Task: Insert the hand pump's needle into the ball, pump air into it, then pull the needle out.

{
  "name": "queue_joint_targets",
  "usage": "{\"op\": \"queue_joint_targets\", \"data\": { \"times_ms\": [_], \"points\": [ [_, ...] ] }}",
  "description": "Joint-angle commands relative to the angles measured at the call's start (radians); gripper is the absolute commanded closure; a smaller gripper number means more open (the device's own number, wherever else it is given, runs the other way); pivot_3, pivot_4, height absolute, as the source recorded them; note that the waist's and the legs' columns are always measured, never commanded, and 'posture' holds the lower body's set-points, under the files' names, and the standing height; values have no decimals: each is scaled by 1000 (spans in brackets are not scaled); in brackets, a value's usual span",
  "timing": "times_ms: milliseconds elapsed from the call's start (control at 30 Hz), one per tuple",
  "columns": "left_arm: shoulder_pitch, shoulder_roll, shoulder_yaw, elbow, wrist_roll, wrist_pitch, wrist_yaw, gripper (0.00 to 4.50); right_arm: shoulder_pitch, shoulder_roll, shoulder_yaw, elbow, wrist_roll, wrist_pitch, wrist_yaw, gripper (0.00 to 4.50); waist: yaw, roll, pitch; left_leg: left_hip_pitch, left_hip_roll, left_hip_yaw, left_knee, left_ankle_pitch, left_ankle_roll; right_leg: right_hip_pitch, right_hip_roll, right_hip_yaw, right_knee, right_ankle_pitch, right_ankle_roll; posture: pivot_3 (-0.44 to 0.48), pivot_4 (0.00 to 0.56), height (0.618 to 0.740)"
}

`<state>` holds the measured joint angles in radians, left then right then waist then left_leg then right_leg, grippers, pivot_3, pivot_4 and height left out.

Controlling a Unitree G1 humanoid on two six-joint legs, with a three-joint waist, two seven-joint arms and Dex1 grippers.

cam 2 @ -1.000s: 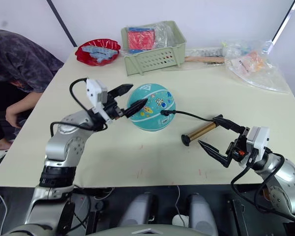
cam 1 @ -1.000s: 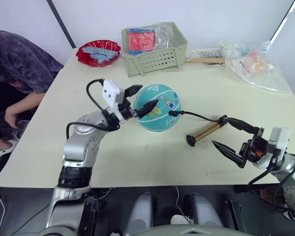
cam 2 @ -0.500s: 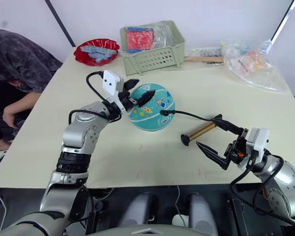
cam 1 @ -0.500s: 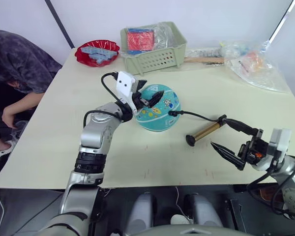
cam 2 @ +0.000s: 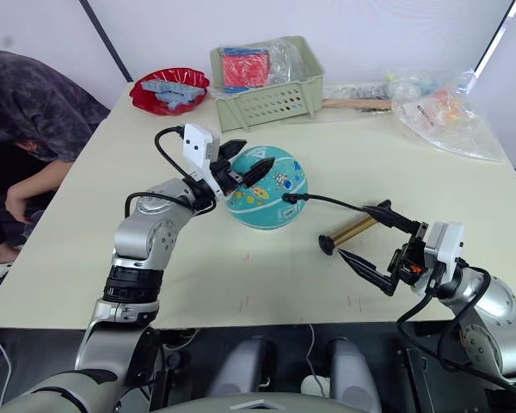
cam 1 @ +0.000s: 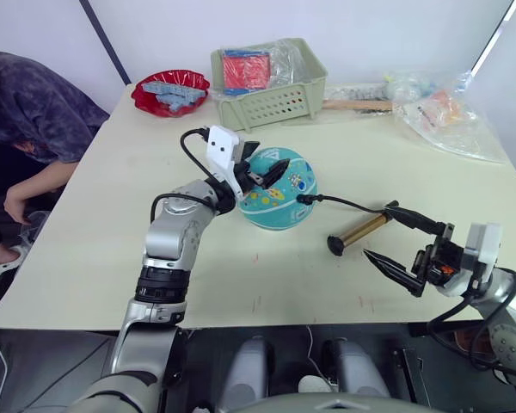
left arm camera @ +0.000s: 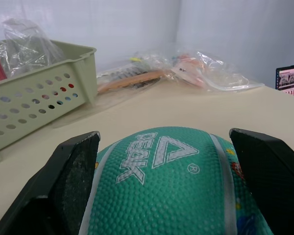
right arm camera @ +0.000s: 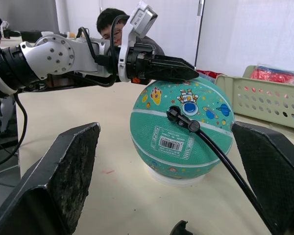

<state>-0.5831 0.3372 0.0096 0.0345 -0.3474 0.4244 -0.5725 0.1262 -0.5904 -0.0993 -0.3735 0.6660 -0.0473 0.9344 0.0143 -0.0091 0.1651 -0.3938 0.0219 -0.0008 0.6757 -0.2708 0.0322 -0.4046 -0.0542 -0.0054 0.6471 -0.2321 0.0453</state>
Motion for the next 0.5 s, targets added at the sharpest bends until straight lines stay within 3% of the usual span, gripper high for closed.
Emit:
{"op": "queue_joint_targets", "data": {
  "times_ms": [33,200,500],
  "points": [
    [-24,-1,17,-20,-8,-18,-9,0,-8,6,-26,-15,-4,-4,10,27,0,0,0,0,0,0,0,0,0,0,0,0,0,0,0,0,150,738],
    [1,-3,-16,-35,9,-18,-25,0,-19,11,-16,-10,-22,0,10,27,-1,0,0,0,0,0,0,0,0,0,0,0,0,0,0,0,150,738],
    [25,2,-54,11,53,13,-29,0,-147,17,55,-42,-170,135,-144,27,-1,0,0,1,0,0,1,0,0,0,0,0,2,0,0,0,150,738]
  ]
}}
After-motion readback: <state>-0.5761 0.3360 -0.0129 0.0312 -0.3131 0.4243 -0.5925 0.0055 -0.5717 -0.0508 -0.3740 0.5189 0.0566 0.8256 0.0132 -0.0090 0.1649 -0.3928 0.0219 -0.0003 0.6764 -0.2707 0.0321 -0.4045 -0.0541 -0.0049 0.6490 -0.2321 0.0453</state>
